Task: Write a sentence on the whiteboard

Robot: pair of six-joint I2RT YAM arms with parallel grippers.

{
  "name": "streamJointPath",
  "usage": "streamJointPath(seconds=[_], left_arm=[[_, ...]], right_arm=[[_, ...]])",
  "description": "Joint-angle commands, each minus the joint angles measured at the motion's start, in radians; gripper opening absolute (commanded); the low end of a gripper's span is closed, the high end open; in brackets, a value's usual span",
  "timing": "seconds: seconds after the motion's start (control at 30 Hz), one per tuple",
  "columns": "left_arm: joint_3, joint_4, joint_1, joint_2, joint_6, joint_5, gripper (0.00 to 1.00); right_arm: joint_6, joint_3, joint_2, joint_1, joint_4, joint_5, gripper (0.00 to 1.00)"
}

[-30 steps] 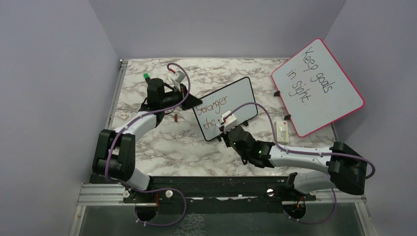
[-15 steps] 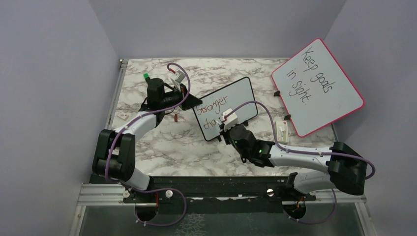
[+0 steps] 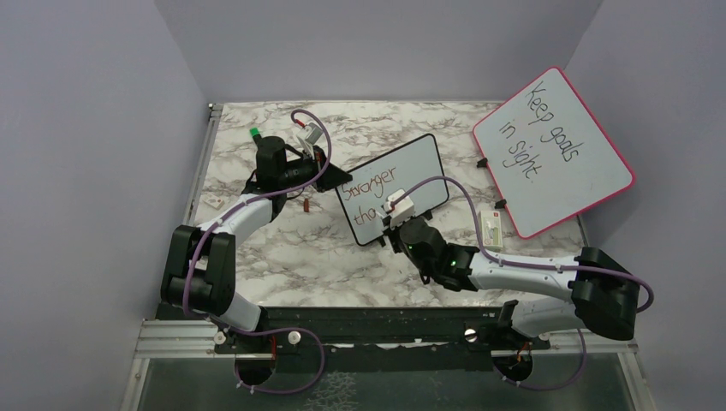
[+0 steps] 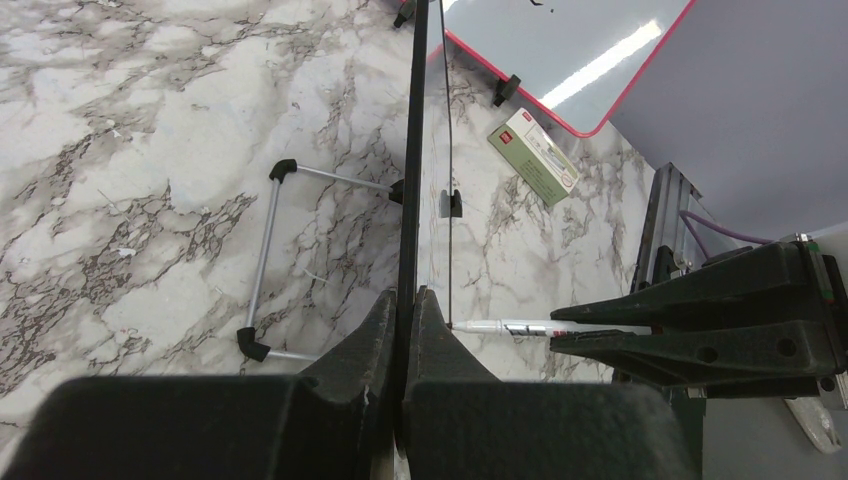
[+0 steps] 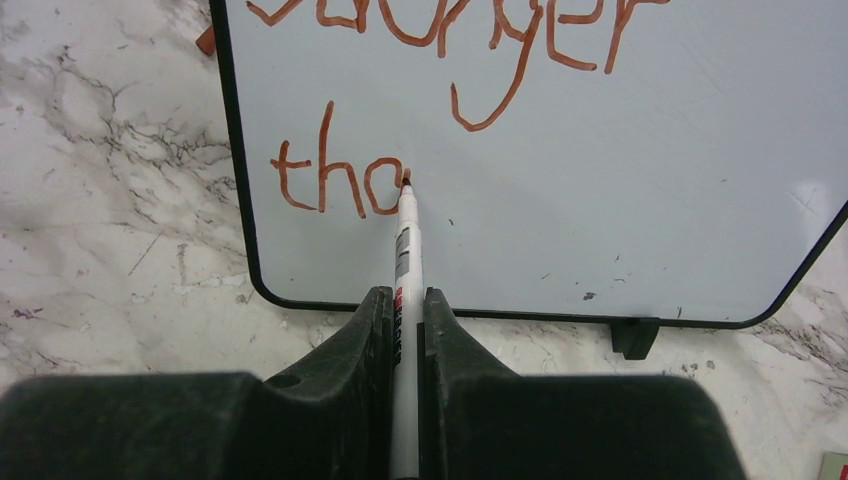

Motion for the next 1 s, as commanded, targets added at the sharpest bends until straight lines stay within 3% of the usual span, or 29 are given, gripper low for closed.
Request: streamJointPath(seconds=[0.0,0.6,0.97], left_arm=[[-0.012,-0.105,-0.007,0.032,0.04,-0.092,0.0],[-0.011,-0.105,-0.007,0.032,0.039,-0.094,0.0],[-0.007,-0.105,-0.007,0.036,0.04,-0.092,0.0]], right_arm=[[0.03,-0.018,-0.012,-0.009,-0.072,-0.016,0.01],[0.039,-0.021,-0.026,-0.017,-0.097,0.058,0.01],[0.013,-0.018,-0.061,-0.019,-0.022,0.016,0.01]])
